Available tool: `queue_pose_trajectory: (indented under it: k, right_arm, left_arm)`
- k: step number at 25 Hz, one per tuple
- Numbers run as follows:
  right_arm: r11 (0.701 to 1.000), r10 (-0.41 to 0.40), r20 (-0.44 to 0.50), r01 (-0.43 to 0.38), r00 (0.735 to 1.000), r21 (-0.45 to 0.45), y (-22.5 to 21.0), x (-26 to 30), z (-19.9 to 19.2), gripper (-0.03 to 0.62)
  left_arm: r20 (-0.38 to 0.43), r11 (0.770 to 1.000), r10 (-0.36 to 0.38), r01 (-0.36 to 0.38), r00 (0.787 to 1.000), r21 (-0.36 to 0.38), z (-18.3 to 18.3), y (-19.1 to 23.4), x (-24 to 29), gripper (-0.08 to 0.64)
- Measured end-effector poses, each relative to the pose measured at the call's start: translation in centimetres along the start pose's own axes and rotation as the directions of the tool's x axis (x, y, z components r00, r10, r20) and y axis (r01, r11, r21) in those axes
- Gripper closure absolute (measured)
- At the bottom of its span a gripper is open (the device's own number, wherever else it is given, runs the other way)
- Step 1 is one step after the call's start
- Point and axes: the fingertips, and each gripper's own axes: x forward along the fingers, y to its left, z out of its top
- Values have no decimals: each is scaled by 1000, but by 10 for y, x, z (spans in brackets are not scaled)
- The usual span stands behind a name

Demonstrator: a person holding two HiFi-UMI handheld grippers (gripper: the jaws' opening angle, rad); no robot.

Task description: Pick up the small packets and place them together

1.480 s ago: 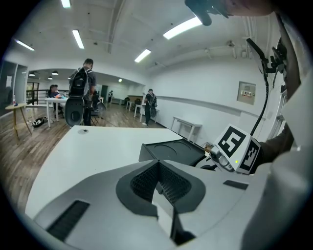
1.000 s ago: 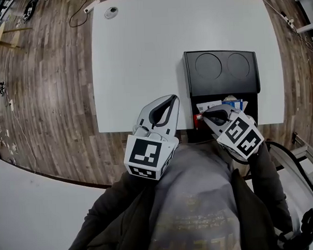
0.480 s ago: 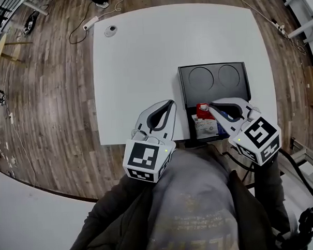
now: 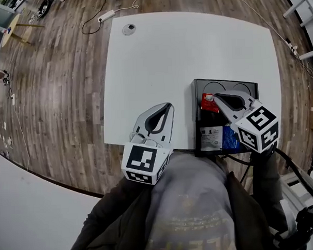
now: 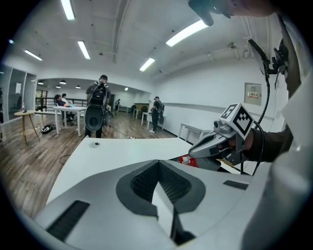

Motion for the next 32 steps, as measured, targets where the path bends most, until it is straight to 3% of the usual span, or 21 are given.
queue_pose_trajectory:
  k: [6, 8, 10, 18, 28, 32]
  right_arm:
    - [999, 19, -25, -18, 1000, 31, -12, 21, -5, 573]
    - [1000, 9, -35, -8, 999, 30, -16, 25, -6, 487]
    - [999, -20, -30, 21, 999, 30, -22, 26, -4, 448]
    - [986, -163, 80, 160, 983, 40, -40, -2, 17, 448]
    - [972, -227, 108, 218, 968, 90, -16, -45, -2, 448]
    - [974, -204, 100, 191, 974, 122, 2, -59, -29, 449]
  left_arm:
    - [-21, 999, 28, -29, 999, -26, -8, 10, 2, 558]
    - [-23, 999, 35, -35, 999, -32, -8, 12, 2, 558]
    - [-23, 999, 39, -40, 999, -36, -8, 14, 2, 558]
    - [-15, 999, 19, -19, 1000, -26, -8, 7, 1, 558]
    - [-20, 996, -82, 83, 996, 30, -4, -26, -3, 558]
    - [-49, 989, -135, 138, 990, 51, -11, -47, -1, 558]
